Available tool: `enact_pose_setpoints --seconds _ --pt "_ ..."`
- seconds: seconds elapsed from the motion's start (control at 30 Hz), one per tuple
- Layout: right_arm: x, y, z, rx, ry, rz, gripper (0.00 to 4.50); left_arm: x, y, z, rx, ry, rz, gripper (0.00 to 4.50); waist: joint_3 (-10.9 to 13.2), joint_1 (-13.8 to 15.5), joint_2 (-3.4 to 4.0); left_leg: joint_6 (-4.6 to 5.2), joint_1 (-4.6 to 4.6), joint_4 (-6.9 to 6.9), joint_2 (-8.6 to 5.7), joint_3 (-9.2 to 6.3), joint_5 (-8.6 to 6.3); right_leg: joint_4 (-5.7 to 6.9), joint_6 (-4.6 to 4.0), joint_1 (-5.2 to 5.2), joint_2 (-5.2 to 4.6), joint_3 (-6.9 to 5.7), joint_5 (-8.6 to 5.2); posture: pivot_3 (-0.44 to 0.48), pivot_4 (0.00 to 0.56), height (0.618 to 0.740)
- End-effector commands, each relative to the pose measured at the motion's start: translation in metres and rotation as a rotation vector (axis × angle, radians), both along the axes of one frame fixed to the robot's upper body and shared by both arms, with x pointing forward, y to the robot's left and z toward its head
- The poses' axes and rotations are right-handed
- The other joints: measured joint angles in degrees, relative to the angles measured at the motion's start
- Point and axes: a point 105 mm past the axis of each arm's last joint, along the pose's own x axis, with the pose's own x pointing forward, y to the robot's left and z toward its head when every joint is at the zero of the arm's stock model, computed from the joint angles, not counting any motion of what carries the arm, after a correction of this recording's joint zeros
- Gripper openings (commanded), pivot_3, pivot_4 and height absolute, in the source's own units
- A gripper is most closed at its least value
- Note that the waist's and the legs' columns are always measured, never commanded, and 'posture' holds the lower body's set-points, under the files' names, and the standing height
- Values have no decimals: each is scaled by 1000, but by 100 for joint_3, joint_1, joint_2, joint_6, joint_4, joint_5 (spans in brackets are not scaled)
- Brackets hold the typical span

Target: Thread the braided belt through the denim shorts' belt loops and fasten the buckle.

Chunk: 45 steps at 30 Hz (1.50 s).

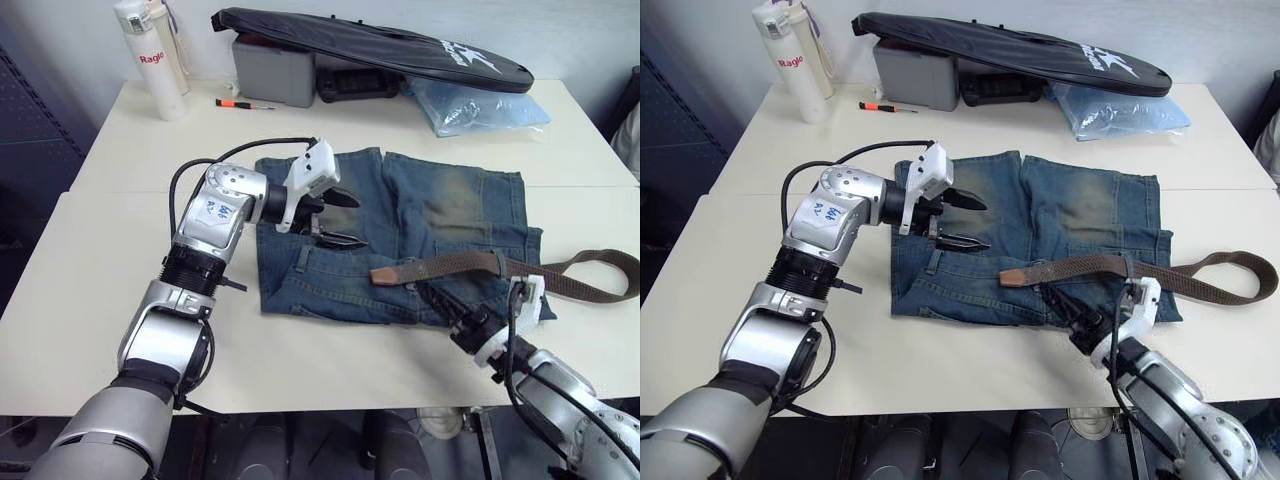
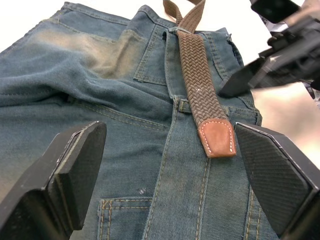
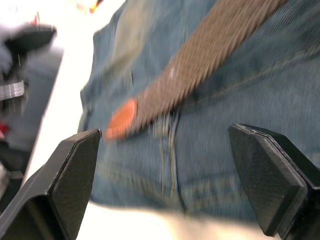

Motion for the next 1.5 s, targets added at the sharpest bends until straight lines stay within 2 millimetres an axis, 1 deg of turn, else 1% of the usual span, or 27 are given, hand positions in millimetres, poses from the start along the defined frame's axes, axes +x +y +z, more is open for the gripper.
enact_pose_setpoints --seconds 0.03,0.17,0.33,0.43,0.53,0.57,0.63,0.67,0.77,0.8,0.93,1.07,1.17,1.3,1.4,1.5 --pt "9 -1 8 99 -10 -53 4409 -5 0 11 -23 -39 -15 4500 0 -3 0 0 0 0 0 0 0 0 0 0 0 0 0 0 150 740" --pt "13 10 9 124 0 -29 4409 -5 2 12 -22 -40 -5 4500 0 -3 0 0 -1 0 0 1 0 0 0 -1 0 1 0 0 150 740" --pt "17 13 14 136 -4 -20 4409 -5 3 11 -20 -40 5 4500 0 -7 0 0 -1 0 0 1 0 0 0 -1 0 1 0 0 150 740" --pt "22 13 13 150 4 -24 4409 -5 3 10 -20 -39 6 4500 0 -4 0 0 -1 0 0 1 0 0 0 -1 0 1 0 0 150 740" --pt "25 14 9 157 18 -31 3611 -5 2 10 -21 -38 7 4500 0 -4 0 0 -1 0 0 1 0 -1 0 -1 0 1 0 0 150 740" --pt "26 14 9 162 20 -37 3151 -5 2 10 -22 -38 8 4500 0 -4 0 0 -1 0 0 1 0 -1 0 -1 0 1 0 0 150 740" --pt "27 11 10 178 17 -55 2074 -5 3 10 -21 -38 11 4500 0 -5 0 0 -1 0 0 1 0 0 0 -2 0 2 0 0 150 740" --pt "27 10 10 184 15 -61 1624 -5 4 10 -21 -38 12 4500 0 -6 0 0 -1 0 0 2 0 0 0 -2 0 2 0 0 150 740" --pt "27 -2 13 178 -2 -111 179 -5 5 8 -19 -35 14 4500 0 -4 0 0 -1 0 0 2 0 -1 0 -2 0 2 0 0 150 740" --pt "26 -7 15 186 -12 -129 76 -5 4 8 -18 -34 14 4500 0 -1 0 0 -1 0 0 2 0 -1 0 -2 0 2 0 0 150 740" --pt "23 -31 27 215 -76 -207 76 -5 2 7 -17 -31 8 4500 0 9 0 0 -2 0 0 2 0 -1 0 -2 0 2 0 0 150 740" --pt "19 -45 31 202 -113 -244 76 -5 0 7 -16 -33 0 4500 0 2 0 0 -2 0 0 2 0 -1 0 -2 0 2 0 0 150 740" --pt "17 -52 29 206 -120 -263 76 -5 -1 7 -14 -36 -5 4500 0 0 0 0 -2 0 0 2 0 -1 0 -2 0 2 0 0 150 740" --pt "15 -55 22 189 -112 -270 76 -5 -1 7 -11 -39 -9 4500 0 5 0 0 -2 0 0 3 0 -1 0 -2 0 2 0 0 150 740" --pt "13 -49 18 146 -119 -235 76 -5 -1 8 -10 -41 -10 4500 0 3 0 0 -2 0 0 3 0 -1 0 -2 0 2 0 0 150 740" --pt "12 -43 12 56 -133 -199 76 -5 0 8 -7 -42 -10 4500 0 2 0 1 -2 0 0 3 0 -1 0 -2 0 3 0 0 150 740"
